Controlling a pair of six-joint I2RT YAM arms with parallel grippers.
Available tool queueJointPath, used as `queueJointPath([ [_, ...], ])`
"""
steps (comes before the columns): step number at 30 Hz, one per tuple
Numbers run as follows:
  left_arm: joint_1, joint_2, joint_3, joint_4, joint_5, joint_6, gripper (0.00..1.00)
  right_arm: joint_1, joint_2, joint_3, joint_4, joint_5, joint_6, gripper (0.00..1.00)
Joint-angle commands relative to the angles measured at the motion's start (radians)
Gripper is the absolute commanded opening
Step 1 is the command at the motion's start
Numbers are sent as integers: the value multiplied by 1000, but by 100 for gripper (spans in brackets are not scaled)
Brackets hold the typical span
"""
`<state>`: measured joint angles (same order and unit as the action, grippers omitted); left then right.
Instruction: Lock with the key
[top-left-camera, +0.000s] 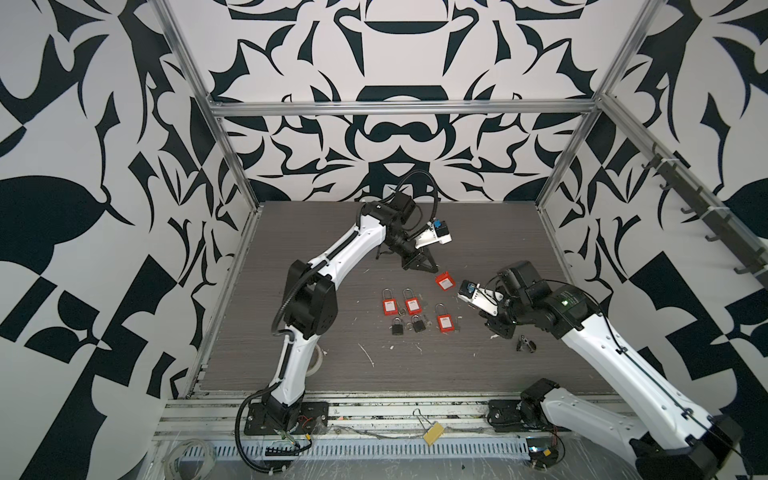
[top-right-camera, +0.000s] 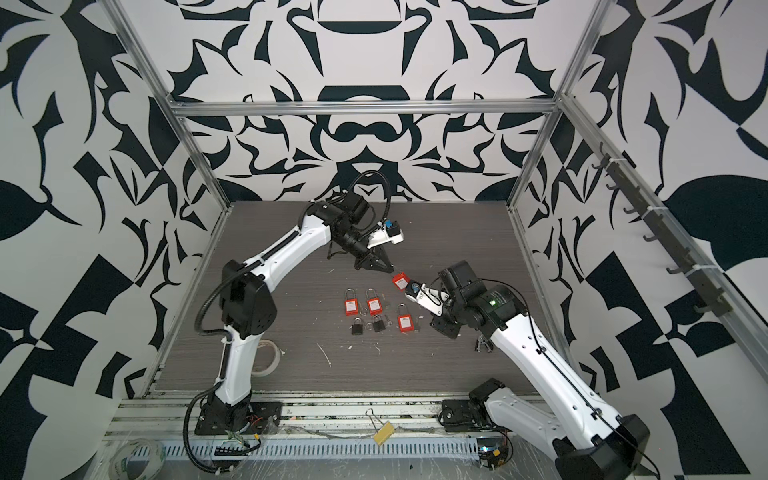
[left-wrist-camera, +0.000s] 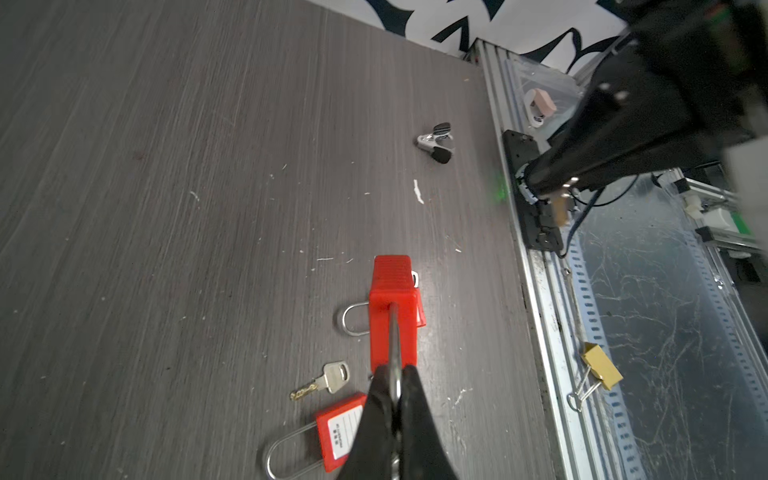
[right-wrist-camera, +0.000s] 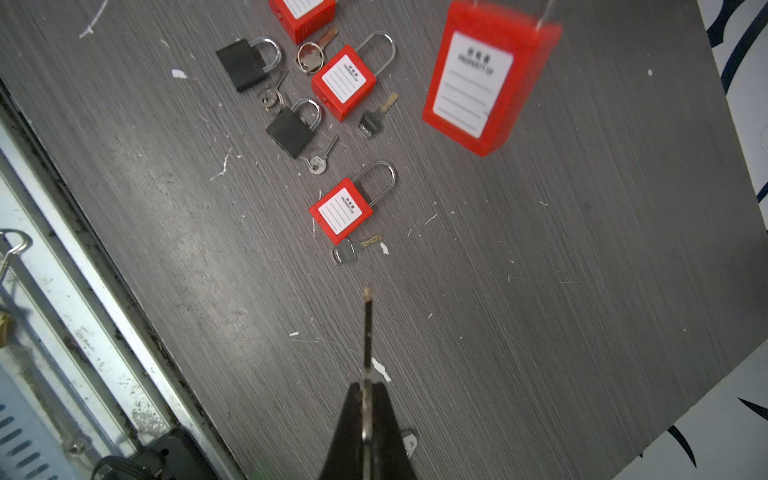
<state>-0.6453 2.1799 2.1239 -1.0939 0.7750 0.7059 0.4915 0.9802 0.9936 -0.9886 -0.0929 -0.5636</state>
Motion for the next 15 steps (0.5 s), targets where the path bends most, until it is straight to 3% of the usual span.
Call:
queueJointPath([
  [1,-1,89,126,-182,-38,16,0,-2,12,5,40,-21,88,0],
  [15,-52,271,230,-141,-250,-8,0,-2,60,-51,155,-27,222,0],
])
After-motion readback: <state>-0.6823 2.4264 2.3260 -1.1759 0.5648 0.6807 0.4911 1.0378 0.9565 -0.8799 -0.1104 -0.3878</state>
